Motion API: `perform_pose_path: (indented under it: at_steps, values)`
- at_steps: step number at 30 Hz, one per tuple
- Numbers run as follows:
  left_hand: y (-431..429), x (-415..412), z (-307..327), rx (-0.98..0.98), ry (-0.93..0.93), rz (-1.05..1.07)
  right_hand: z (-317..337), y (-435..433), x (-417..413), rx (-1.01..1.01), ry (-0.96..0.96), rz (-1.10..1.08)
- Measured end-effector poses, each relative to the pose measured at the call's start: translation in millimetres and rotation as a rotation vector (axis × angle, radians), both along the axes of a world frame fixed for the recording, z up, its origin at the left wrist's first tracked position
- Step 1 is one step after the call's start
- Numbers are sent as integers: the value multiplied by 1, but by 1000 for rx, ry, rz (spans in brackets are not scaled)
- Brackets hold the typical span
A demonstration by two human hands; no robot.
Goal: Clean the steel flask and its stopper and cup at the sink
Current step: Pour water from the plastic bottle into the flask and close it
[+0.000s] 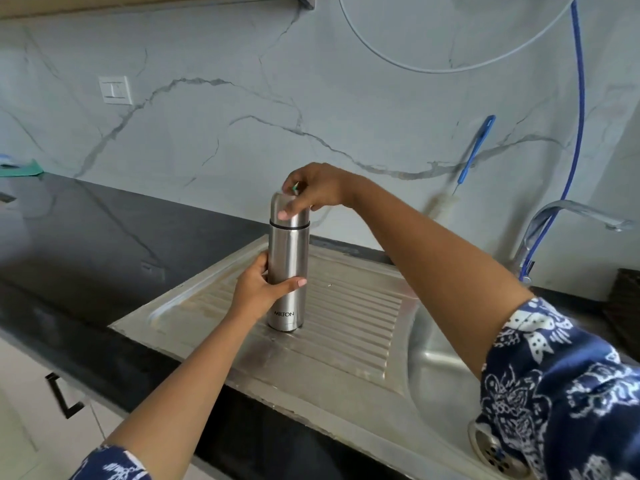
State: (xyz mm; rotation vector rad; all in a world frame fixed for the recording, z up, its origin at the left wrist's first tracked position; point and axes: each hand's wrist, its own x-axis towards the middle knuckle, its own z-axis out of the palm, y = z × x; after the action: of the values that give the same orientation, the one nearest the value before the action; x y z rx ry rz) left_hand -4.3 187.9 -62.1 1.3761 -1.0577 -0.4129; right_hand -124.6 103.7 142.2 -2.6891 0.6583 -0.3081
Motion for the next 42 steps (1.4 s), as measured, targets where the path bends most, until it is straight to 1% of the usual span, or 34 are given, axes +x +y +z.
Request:
perform_pose_path:
  at_steps: [2,3,4,5,7,8,9,10,12,16,18,21,24,28,31,34,36,38,42]
  values:
    - [1,0,0,-5,8,10,-6,10,12,-349,22,-197]
    - [1,0,0,-3,10,7,-11,13,16,-417,16,-240]
    - [1,0,0,1,8,2,-14,13,19,-367,12,-234]
    - [1,1,1,7,6,-2,-15,11,18,-222,14,-177]
    - [2,2,2,20,9,-6,-14,3,7,204,-14,12]
    - [2,2,2,25,7,-3,-15,-2,2,380,-48,90]
    - [2,2,2,24,0,0,-18,-6,-1,476,-82,142]
    - [2,1,2,22,-8,8,-22,-8,-2,495,-120,156]
    - [2,-2,2,9,-24,42,-33,-6,3,431,-224,103]
    - [1,-10,3,-23,-68,129,-47,0,17,312,-426,-90]
    - [0,-12,1,-32,-81,171,-50,4,21,229,-476,-188]
    - [-1,-13,-1,-44,-91,208,-56,16,24,106,-535,-263]
    - [2,-14,0,-66,-43,160,-58,23,29,30,-557,-306]
    - [5,-7,0,-78,93,-7,-49,24,24,151,-484,-261]
    - [9,2,2,-43,116,-143,-47,24,14,241,-465,-227]
    - [14,12,5,-7,137,-246,-54,22,7,377,-498,-160]
    - [18,20,5,27,117,-291,-67,22,1,474,-509,-122]
    - [23,27,3,66,118,-322,-90,22,-6,515,-483,-112]
    - [21,34,-3,130,121,-320,-122,21,-14,685,-506,-127]
